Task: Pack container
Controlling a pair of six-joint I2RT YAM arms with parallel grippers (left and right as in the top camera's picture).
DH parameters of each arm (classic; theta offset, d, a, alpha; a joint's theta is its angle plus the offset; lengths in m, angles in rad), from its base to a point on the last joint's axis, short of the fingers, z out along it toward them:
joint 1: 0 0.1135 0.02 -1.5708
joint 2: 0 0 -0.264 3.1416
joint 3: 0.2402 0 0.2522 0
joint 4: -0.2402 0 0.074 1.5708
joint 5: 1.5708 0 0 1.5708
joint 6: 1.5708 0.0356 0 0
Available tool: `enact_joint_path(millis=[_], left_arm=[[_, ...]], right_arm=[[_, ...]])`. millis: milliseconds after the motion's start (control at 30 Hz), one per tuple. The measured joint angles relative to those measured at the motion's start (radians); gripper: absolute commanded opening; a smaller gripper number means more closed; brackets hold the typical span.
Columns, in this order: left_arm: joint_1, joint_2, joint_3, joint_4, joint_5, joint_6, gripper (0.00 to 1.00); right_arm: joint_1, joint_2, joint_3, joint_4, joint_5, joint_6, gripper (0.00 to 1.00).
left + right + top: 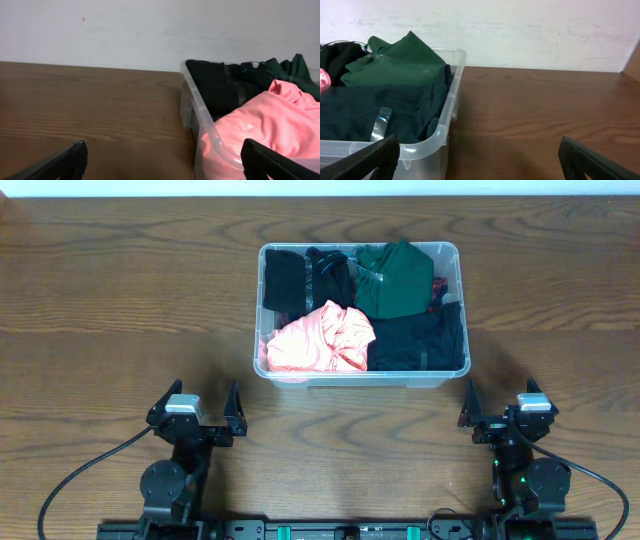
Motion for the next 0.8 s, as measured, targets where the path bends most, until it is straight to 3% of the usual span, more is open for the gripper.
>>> enact_joint_path(millis=[800], left_arm=[[0.000, -0.001, -0.050, 0.018, -0.027, 0.000, 0.98]], right_arm=[[0.000, 0.000, 0.000, 0.000, 0.000, 0.000, 0.99]])
